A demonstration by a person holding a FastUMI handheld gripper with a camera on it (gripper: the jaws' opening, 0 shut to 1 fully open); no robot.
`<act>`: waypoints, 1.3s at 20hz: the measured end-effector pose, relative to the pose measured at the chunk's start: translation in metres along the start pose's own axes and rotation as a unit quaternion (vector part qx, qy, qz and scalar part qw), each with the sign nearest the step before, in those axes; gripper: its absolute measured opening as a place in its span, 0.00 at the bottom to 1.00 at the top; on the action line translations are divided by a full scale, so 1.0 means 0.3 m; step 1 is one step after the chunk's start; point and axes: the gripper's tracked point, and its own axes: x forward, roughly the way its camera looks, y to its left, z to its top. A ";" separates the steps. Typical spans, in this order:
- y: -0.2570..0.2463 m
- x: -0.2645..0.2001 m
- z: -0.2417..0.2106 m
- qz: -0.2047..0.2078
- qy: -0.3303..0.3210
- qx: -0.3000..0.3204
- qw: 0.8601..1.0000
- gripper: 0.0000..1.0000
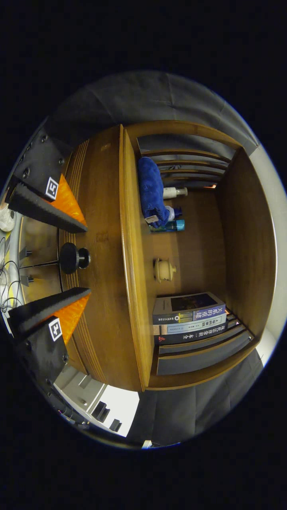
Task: Pull open the drawer, take out the items inside it, and place them on the countertop above the cabinet.
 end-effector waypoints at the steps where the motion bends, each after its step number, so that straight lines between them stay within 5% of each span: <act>1: -0.002 0.005 -0.011 0.000 0.005 -0.004 1.000 0.92; 12: -0.004 0.041 -0.063 -0.004 0.031 -0.004 1.000 0.55; 17: 0.002 0.035 -0.069 0.012 0.040 0.021 0.999 0.54; 26: -0.014 0.036 -0.075 -0.011 0.041 -0.009 0.999 0.33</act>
